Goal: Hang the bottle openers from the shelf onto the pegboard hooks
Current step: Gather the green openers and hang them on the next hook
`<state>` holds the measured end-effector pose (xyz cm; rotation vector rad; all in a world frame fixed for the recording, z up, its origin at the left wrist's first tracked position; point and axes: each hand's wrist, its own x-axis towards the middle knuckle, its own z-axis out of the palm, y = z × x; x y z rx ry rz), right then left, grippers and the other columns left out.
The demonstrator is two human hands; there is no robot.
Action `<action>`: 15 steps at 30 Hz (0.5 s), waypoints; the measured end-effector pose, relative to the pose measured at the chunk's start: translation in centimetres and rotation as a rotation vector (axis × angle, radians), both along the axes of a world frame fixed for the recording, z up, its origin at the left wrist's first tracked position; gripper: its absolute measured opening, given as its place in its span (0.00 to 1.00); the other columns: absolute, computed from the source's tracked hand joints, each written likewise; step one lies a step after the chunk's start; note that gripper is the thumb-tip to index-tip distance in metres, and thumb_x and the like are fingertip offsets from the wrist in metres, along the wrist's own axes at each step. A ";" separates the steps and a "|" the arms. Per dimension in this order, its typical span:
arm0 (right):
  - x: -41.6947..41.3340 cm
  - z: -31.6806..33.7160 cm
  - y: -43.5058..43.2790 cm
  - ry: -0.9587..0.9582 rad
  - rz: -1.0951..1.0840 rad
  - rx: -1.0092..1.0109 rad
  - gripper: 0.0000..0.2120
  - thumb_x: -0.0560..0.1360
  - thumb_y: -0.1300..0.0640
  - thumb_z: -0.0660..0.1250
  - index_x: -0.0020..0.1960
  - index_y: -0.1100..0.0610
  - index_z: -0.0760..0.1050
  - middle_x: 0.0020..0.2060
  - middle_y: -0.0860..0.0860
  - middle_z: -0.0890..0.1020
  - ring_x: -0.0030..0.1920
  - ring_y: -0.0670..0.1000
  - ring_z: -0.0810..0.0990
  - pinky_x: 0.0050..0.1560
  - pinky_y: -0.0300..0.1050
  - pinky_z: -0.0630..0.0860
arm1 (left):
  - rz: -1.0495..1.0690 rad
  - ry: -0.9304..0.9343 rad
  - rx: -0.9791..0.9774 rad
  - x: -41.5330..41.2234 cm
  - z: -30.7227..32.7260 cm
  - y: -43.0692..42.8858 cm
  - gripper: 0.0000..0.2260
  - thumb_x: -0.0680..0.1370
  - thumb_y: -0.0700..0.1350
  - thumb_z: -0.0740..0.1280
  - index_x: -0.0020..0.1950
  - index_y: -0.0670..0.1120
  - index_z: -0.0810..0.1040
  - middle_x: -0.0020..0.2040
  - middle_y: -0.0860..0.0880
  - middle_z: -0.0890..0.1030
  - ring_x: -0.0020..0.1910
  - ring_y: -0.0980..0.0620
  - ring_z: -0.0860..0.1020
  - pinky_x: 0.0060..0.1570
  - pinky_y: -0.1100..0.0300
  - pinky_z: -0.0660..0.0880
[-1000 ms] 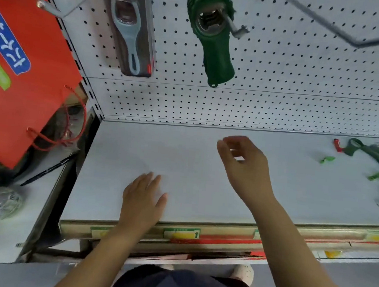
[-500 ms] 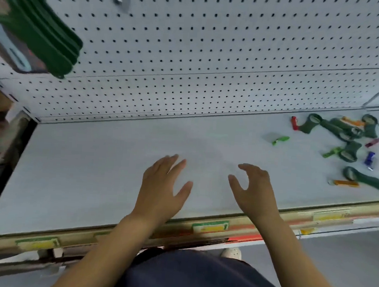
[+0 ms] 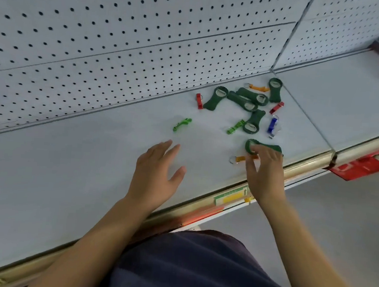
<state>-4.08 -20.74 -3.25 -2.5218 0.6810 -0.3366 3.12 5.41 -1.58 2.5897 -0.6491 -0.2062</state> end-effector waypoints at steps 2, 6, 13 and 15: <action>-0.4 -0.1 -2.9 0.005 -0.019 -0.002 0.13 0.80 0.62 0.66 0.64 0.57 0.79 0.61 0.53 0.82 0.66 0.56 0.72 0.66 0.50 0.72 | -0.028 0.011 0.007 0.5 -0.1 -2.5 0.26 0.81 0.56 0.64 0.77 0.49 0.67 0.78 0.48 0.68 0.77 0.46 0.65 0.76 0.48 0.62; -0.2 -0.3 -7.4 0.139 -0.035 0.007 0.16 0.82 0.57 0.64 0.70 0.52 0.74 0.67 0.50 0.78 0.71 0.54 0.66 0.71 0.56 0.65 | -0.069 0.013 0.015 1.5 0.0 -6.6 0.26 0.81 0.55 0.65 0.77 0.48 0.68 0.77 0.47 0.70 0.77 0.47 0.66 0.74 0.49 0.61; 1.0 0.4 -9.8 0.241 -0.012 0.051 0.17 0.79 0.53 0.69 0.67 0.51 0.76 0.61 0.50 0.75 0.65 0.54 0.67 0.67 0.50 0.63 | -0.069 0.142 -0.114 2.3 0.3 -10.9 0.24 0.81 0.53 0.66 0.76 0.47 0.70 0.73 0.49 0.74 0.74 0.51 0.68 0.73 0.51 0.67; 1.0 0.8 -10.4 0.235 -0.010 0.159 0.14 0.77 0.54 0.72 0.62 0.52 0.79 0.54 0.48 0.75 0.57 0.51 0.72 0.60 0.46 0.71 | -0.046 0.177 -0.179 2.5 0.6 -11.8 0.22 0.81 0.53 0.66 0.74 0.48 0.72 0.71 0.50 0.75 0.72 0.52 0.70 0.71 0.52 0.70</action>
